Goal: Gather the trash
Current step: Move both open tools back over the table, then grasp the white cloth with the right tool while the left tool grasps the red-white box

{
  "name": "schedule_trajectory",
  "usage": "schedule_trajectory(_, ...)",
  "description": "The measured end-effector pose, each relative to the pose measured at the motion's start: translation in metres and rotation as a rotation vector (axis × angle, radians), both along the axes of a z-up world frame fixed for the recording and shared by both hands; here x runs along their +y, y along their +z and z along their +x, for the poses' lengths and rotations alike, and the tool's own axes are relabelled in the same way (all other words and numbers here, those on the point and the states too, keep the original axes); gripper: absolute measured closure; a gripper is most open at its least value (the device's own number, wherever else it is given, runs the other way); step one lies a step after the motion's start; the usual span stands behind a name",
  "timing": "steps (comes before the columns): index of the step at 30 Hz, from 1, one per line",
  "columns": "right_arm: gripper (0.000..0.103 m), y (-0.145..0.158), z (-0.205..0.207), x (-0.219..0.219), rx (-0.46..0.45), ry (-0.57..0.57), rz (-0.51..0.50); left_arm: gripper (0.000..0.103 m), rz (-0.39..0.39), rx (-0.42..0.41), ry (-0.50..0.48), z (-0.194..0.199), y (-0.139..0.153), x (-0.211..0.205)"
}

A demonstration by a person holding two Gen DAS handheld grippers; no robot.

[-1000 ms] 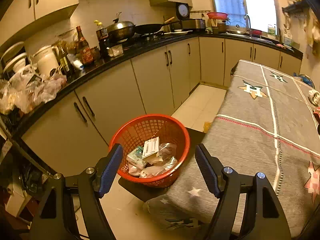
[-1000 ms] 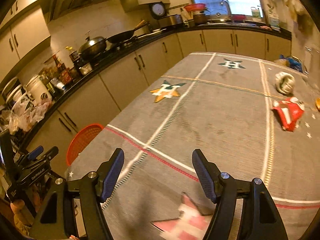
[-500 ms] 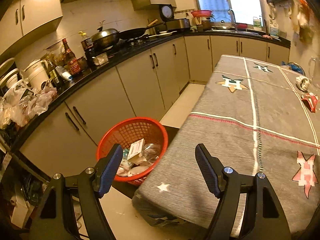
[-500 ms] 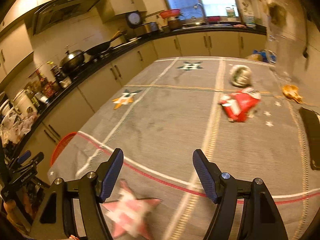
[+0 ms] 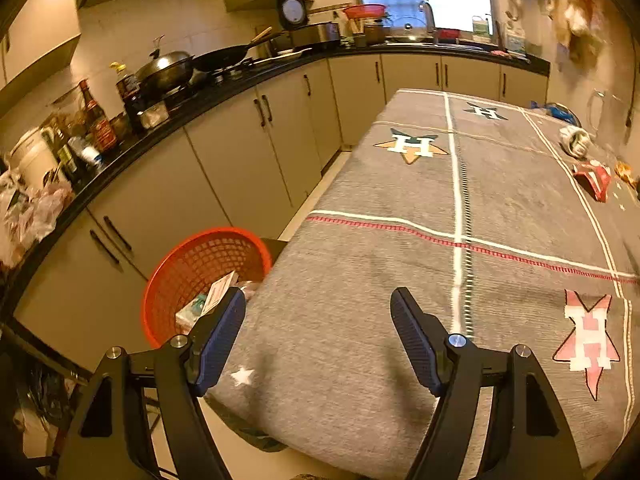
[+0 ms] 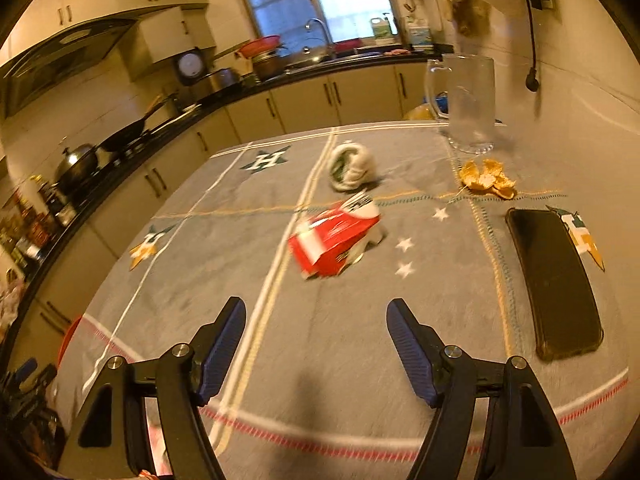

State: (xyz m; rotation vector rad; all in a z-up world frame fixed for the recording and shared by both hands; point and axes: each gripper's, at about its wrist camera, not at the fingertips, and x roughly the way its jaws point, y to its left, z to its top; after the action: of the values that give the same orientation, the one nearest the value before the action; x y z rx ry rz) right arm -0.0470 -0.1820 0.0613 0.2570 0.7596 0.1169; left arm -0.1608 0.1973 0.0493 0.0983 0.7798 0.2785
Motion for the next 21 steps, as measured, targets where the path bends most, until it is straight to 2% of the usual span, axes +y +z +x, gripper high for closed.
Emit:
schedule_trajectory(3, 0.026, 0.002, 0.025, -0.006, -0.003, -0.026, -0.001, 0.029, 0.014, 0.001, -0.017, 0.004, -0.002, -0.005)
schedule_trajectory(8, 0.025, 0.011, 0.084, -0.010, 0.003, -0.065, -0.074, 0.029, -0.012, 0.023, -0.044, 0.017, -0.010, -0.011)
schedule_trajectory(16, 0.025, -0.009, 0.188, -0.010, 0.101, -0.119, -0.104, 0.029, -0.039, 0.061, -0.088, 0.038, -0.017, -0.017)
schedule_trajectory(21, 0.028, -0.027, 0.228, -0.013, 0.185, -0.132, -0.056, 0.029, -0.073, 0.046, -0.128, 0.048, -0.011, -0.021)
